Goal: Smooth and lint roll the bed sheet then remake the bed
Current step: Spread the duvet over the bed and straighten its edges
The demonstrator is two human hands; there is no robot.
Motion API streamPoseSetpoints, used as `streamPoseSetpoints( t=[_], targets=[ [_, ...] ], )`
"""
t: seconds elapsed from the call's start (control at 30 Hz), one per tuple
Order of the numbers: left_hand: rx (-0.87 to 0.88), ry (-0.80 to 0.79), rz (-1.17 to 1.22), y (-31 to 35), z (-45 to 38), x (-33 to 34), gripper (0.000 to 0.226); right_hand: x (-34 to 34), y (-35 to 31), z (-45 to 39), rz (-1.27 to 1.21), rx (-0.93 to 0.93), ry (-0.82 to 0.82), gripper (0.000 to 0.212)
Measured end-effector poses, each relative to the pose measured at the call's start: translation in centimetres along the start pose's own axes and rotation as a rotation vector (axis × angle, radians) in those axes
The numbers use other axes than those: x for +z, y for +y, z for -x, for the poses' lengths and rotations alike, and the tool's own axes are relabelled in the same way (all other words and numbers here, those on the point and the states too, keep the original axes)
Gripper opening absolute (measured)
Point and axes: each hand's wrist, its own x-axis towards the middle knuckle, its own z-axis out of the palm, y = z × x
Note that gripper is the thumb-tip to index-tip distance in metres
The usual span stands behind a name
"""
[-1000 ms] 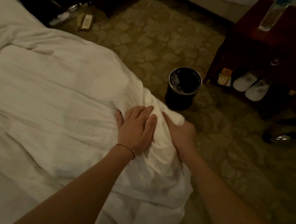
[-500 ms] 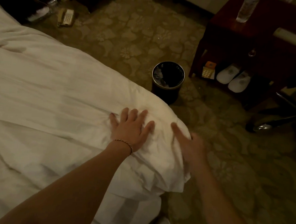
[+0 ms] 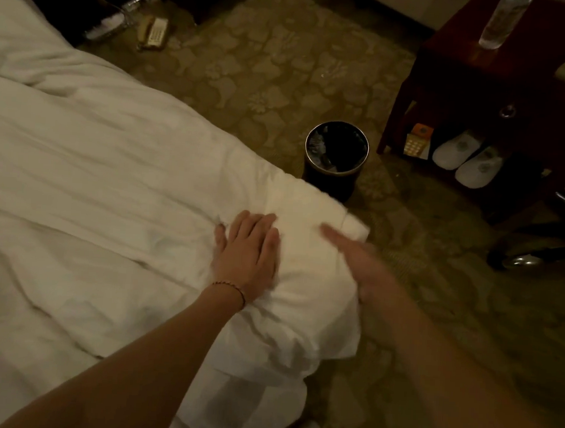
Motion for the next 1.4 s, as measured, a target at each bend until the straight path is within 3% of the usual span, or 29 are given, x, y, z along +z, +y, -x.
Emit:
streamPoseSetpoints(
  t=[0.13,0.23,0.3,0.4,0.47,0.67,0.77,0.97,1.03,1.17,1.23,1.4],
  targets=[
    [-0.016,0.229,0.389,2.0,-1.4,-0.9,0.071,-7.5,-8.3,3.7,0.091,-0.485,0.479,0.059],
    [0.009,0.171,0.302,3.0,-1.9,-0.2,0.07,-8.6,-8.0,5.6,0.326,-0.643,0.576,0.051],
    [-0.033,-0.052,0.201,2.7,-1.4,1.4,0.072,-7.4,-4.3,4.7,0.332,-0.575,0.53,0.052],
    [-0.052,-0.306,-0.171,0.9,0.3,3.5,0.062,-5.6,1.9,2.5,0.281,-0.375,0.456,0.051],
    [0.002,-0.296,-0.283,0.2,1.3,3.6,0.06,-4.8,4.8,1.4,0.272,-0.326,0.434,0.048],
    [-0.02,-0.208,-0.4,-1.6,1.8,2.2,0.063,-0.9,5.2,0.8,0.453,-0.442,0.386,0.04],
    [-0.015,-0.17,-0.477,-4.0,1.2,0.7,0.066,1.4,5.2,0.4,0.73,-0.497,0.393,0.041],
    [-0.033,-0.064,-0.584,-11.7,-2.2,-4.0,0.068,7.6,4.5,-1.7,1.237,-0.429,0.384,0.062],
    [-0.102,-0.063,-0.571,-14.3,-3.3,-5.6,0.068,10.2,3.6,-2.7,1.296,-0.349,0.304,0.061],
    [-0.382,-0.073,-0.468,-18.5,-3.3,-8.2,0.071,16.0,3.3,-2.9,1.414,-0.324,-0.061,0.073],
    [-0.545,-0.066,-0.365,-20.2,-3.1,-9.0,0.074,19.1,3.0,-2.3,1.516,-0.305,-0.114,0.082],
    [-0.632,-0.06,-0.247,-20.2,-2.0,-9.8,0.076,22.4,0.8,-1.3,1.675,-0.415,-0.262,0.09]
  ],
)
